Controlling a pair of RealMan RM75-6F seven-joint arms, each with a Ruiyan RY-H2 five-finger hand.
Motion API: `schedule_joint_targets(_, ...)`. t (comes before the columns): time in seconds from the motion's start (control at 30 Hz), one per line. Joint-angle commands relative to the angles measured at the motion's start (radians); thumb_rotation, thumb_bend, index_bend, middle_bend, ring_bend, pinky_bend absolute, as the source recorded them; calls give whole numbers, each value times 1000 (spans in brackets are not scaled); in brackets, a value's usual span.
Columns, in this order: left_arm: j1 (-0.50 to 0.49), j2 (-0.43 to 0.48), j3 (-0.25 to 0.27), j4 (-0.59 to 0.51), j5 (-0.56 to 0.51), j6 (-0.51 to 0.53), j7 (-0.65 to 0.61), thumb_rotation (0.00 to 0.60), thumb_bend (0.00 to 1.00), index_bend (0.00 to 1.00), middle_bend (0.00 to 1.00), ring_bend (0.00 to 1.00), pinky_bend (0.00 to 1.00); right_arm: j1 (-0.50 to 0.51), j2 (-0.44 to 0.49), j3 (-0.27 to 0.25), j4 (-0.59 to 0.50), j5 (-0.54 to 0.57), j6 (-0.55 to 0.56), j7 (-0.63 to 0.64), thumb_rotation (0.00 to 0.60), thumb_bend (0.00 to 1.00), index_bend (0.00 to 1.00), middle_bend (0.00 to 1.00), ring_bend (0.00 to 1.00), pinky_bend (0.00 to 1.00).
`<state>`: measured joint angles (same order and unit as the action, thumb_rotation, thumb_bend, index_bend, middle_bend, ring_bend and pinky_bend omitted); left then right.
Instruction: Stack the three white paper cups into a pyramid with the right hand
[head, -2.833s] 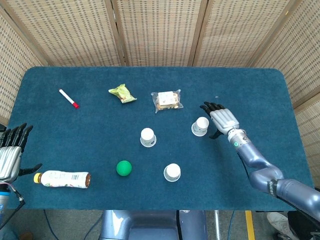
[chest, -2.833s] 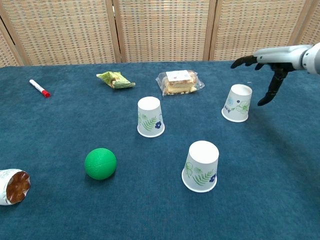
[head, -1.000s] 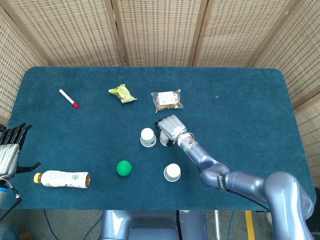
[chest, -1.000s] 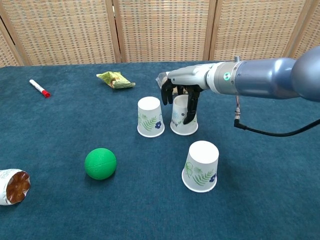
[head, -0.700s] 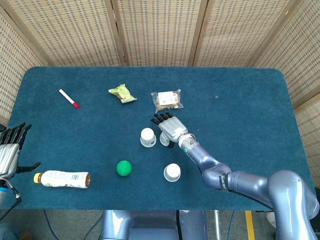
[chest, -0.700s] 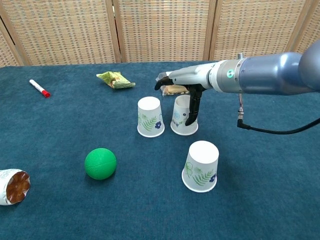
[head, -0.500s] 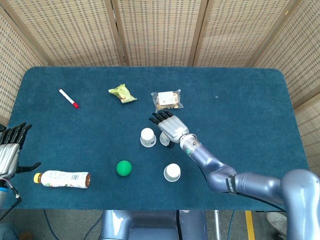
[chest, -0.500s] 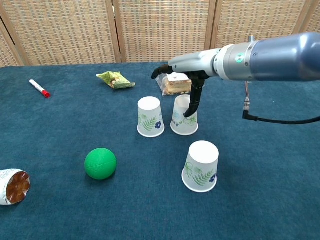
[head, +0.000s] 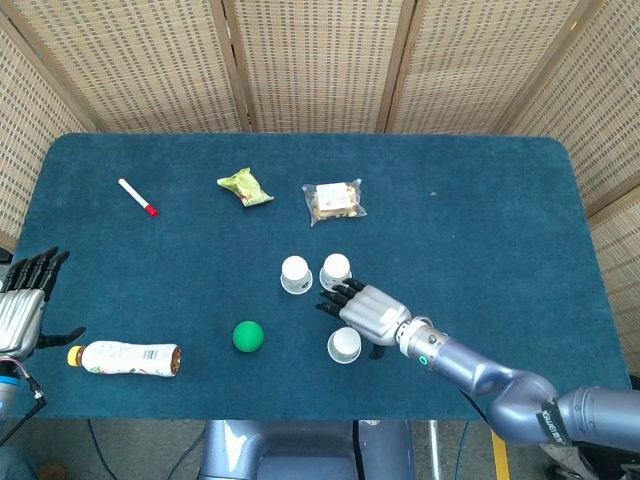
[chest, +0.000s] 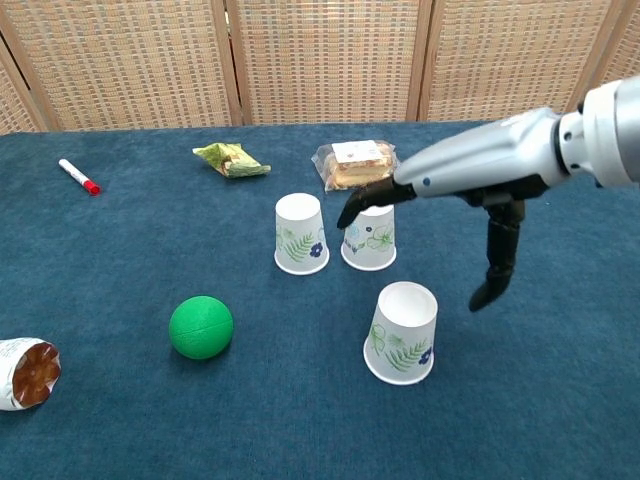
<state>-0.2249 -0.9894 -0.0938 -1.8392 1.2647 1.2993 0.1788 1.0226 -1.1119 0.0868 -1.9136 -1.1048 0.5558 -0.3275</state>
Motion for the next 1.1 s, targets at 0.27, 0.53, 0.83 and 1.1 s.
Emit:
schedule_joint_targets(0.27, -3, -1, -2, 3, -8, -2, -2, 600, 0, 0, 0, 0, 0, -7, -150, -35, 117, -69, 18, 15, 600, 0, 119, 92, 11, 67)
schedule_joint_targets(0.53, -6, -1, -3, 5, -13, -6, -2, 600, 0, 0, 0, 0, 0, -9, -237, -49, 197, -74, 42, 15, 600, 0, 250, 243, 197, 274)
schedule_joint_targets(0.83, -8, 1, -3, 6, -20, -9, -5, 600, 0, 0, 0, 0, 0, -49, -298, -49, 275, -165, 120, 77, 600, 246, 514, 533, 517, 693)
schedule_joint_targets(1.1, -11, 0, -3, 8, -27, -17, -3, 600, 0, 0, 0, 0, 0, -60, -223, 14, 213, -207, 169, 179, 600, 293, 522, 544, 530, 710)
